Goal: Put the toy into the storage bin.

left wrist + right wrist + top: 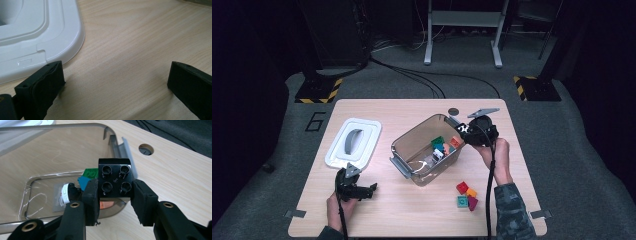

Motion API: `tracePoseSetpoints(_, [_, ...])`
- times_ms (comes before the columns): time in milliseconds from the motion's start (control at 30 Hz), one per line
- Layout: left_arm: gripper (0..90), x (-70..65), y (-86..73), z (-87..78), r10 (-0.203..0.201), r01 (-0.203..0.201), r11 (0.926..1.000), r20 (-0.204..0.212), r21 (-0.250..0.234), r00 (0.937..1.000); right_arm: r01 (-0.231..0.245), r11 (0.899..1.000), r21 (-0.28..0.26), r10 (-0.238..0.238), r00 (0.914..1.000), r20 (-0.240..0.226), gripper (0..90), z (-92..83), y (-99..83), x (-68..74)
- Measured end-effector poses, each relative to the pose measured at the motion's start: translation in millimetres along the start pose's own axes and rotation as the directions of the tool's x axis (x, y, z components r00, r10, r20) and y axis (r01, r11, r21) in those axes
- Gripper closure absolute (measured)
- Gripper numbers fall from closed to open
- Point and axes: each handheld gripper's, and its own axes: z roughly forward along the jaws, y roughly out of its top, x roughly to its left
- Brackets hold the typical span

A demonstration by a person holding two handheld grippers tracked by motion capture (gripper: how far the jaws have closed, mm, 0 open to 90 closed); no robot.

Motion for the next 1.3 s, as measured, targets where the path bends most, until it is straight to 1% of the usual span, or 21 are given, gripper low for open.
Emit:
tracePoseSetpoints(33, [0.6, -0.5, -0.1, 0.4, -0.008, 0.008, 0.9999, 0.000, -0.006, 1.0000, 0.007, 1.000, 0.005, -0.007, 1.0000, 0.000, 58.4, 1.6, 0.7, 1.9])
tracePoseSetpoints(67, [0.6, -0.5, -0.1, 0.4, -0.008, 0.008, 1.0000, 0.000, -0.006, 1.0000, 0.003, 1.000, 0.010, -0.003, 1.0000, -0.004, 58.5, 3.2, 1.2, 4.0])
tracePoseSetpoints(233, [0.6, -0.3, 0.0, 0.4, -0.005, 0.005, 1.0000, 0.000, -0.005, 1.0000, 0.035, 0.998, 0.047, -0.034, 0.9993, -0.018, 58.4, 11.2, 1.9, 10.6])
tracePoseSetpoints(267, [0.6, -0.5, -0.1, 0.4, -0.007, 0.007, 1.0000, 0.000, -0.006, 1.0000, 0.032, 0.998, 0.053, -0.031, 0.9994, -0.015, 58.4, 11.9, 1.6, 11.7])
tracePoseSetpoints(333, [0.6, -0.5, -0.1, 0.4, -0.008, 0.008, 1.0000, 0.000, -0.006, 1.0000, 0.040, 0.997, 0.064, -0.039, 0.9991, -0.017, 58.3, 13.4, 1.1, 11.9])
tracePoseSetpoints(400, [0.6, -0.5, -0.1, 0.4, -0.007, 0.007, 1.0000, 0.000, -0.006, 1.0000, 0.036, 0.996, 0.077, -0.035, 0.9993, -0.013, 58.2, 14.6, 0.6, 12.6])
tracePoseSetpoints(467, [0.6, -0.4, -0.1, 0.4, -0.006, 0.006, 1.0000, 0.000, -0.006, 1.0000, 0.041, 0.996, 0.083, -0.040, 0.9991, -0.012, 58.1, 15.5, 0.2, 12.4])
tracePoseSetpoints(700, [0.6, -0.4, 0.0, 0.4, -0.005, 0.005, 1.0000, 0.000, -0.005, 1.0000, 0.070, 0.993, 0.095, -0.071, 0.9975, 0.006, 56.4, 17.0, 0.4, 16.2])
tracePoseSetpoints(800, [0.7, -0.3, 0.0, 0.4, -0.005, 0.005, 1.0000, 0.000, -0.005, 1.0000, 0.077, 0.991, 0.113, -0.080, 0.9965, 0.022, 55.0, 16.2, 0.6, 17.9])
tracePoseSetpoints(833, [0.7, -0.4, 0.0, 0.4, -0.005, 0.005, 1.0000, 0.000, -0.006, 1.0000, 0.090, 0.989, 0.114, -0.093, 0.9954, 0.023, 52.0, 15.6, 0.3, 17.6])
tracePoseSetpoints(867, [0.6, -0.4, -0.1, 0.4, -0.005, 0.005, 1.0000, 0.000, -0.006, 1.0000, 0.079, 0.991, 0.112, -0.083, 0.9961, 0.030, 50.0, 15.1, 0.3, 18.5])
tracePoseSetpoints(900, [0.6, -0.4, 0.0, 0.4, -0.005, 0.005, 1.0000, -0.001, -0.005, 1.0000, 0.083, 0.991, 0.107, -0.087, 0.9957, 0.032, 49.1, 14.3, 0.2, 18.5])
tracePoseSetpoints(967, [0.6, -0.4, -0.1, 0.4, -0.006, 0.006, 1.0000, -0.001, -0.005, 1.0000, 0.076, 0.992, 0.100, -0.079, 0.9965, 0.029, 43.0, 10.4, -0.5, 18.3])
tracePoseSetpoints(1000, [0.6, -0.3, 0.0, 0.3, -0.005, 0.005, 1.0000, 0.000, -0.005, 1.0000, 0.076, 0.993, 0.088, -0.079, 0.9963, 0.034, 41.9, 8.5, -1.0, 17.8])
tracePoseSetpoints(1067, [0.7, -0.5, -0.1, 0.4, -0.007, 0.007, 1.0000, 0.000, -0.006, 1.0000, 0.055, 0.996, 0.068, -0.057, 0.9979, 0.031, 35.8, 2.8, -2.4, 17.2])
tracePoseSetpoints(1133, [0.7, -0.4, 0.0, 0.3, -0.005, 0.005, 1.0000, 0.000, -0.005, 1.0000, 0.045, 0.998, 0.049, -0.047, 0.9984, 0.033, 30.2, -3.1, -4.7, 15.3])
tracePoseSetpoints(1167, [0.7, -0.5, -0.1, 0.4, -0.008, 0.008, 1.0000, 0.000, -0.006, 1.0000, 0.036, 0.999, 0.035, -0.037, 0.9990, 0.025, 27.0, -7.1, -6.6, 13.9])
tracePoseSetpoints(1233, [0.6, -0.5, -0.1, 0.4, -0.007, 0.007, 1.0000, 0.000, -0.006, 1.0000, 0.024, 1.000, 0.017, -0.024, 0.9994, 0.023, 23.4, -12.1, -9.7, 11.7])
tracePoseSetpoints(1300, [0.7, -0.4, 0.0, 0.3, -0.005, 0.005, 1.0000, -0.001, -0.005, 1.0000, -0.001, 1.000, 0.000, 0.001, 0.9999, 0.015, 19.2, -17.8, -14.4, 9.7])
